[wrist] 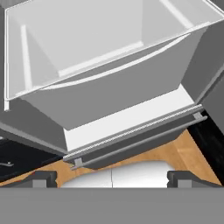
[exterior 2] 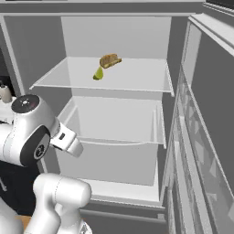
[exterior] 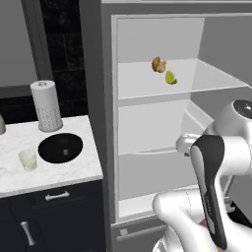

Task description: Grab a lemon wedge from the fridge and one ice cube from the ice bowl, and put them in the glass of lemonade.

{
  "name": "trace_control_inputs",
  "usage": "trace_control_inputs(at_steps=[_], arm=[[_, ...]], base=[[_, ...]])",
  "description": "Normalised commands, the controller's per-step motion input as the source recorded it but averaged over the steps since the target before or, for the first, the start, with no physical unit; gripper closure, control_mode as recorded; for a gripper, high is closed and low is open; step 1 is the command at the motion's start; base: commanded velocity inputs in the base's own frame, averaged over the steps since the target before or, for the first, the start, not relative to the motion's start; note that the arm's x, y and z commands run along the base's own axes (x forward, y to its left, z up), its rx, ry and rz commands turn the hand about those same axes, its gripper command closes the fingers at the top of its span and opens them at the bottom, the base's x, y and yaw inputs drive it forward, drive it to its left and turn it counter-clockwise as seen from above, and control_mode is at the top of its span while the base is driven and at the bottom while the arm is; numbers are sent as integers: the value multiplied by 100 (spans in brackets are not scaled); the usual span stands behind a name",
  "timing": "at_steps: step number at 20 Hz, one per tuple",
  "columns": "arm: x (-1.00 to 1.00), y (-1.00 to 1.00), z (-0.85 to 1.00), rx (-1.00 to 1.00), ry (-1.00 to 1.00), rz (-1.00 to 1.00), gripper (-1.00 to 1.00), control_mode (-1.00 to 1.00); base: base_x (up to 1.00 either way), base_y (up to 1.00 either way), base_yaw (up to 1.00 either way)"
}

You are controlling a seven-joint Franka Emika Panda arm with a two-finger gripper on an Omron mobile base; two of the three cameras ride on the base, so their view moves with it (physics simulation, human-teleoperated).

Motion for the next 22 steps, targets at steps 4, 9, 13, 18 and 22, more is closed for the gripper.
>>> trace_control_inputs(at_steps=[4,9,13,18,22], arm=[[8,-3,0,0,0,1,-100,-100],[7,-7,15,0,-11,4,-100,-100],[0,-2,44,0,-7,0,-100,-100],[0,0,58,0,-11,2,-100,-100],[0,-7,61,-7,-22,15,-100,-100]], base=[[56,-8,4],[0,0,0],[0,0,0],[0,0,0],[0,0,0]])
